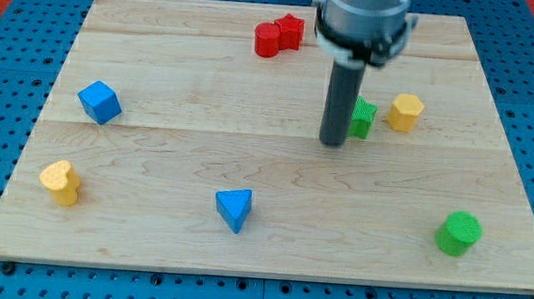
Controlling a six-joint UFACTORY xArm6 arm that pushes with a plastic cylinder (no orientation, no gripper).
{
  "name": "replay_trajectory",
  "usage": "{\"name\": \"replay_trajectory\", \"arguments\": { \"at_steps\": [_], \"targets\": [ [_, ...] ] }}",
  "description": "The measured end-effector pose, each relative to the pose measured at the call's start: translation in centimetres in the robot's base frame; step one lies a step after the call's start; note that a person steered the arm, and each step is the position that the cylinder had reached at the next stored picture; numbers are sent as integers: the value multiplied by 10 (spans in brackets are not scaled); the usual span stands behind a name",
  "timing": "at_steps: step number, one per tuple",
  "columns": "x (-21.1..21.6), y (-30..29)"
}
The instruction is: Move the green star to the green circle
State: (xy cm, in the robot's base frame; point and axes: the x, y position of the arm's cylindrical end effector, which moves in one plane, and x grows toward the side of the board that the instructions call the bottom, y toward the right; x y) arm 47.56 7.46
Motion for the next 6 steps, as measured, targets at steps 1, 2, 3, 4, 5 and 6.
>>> {"name": "replay_trajectory", "arguments": {
  "at_steps": [1,2,3,4,5,6],
  "targets": [
    [-13,-46],
    [-79,-36],
    [-86,23],
    [-24,55],
    [35,83],
    [50,81]
  ]
}}
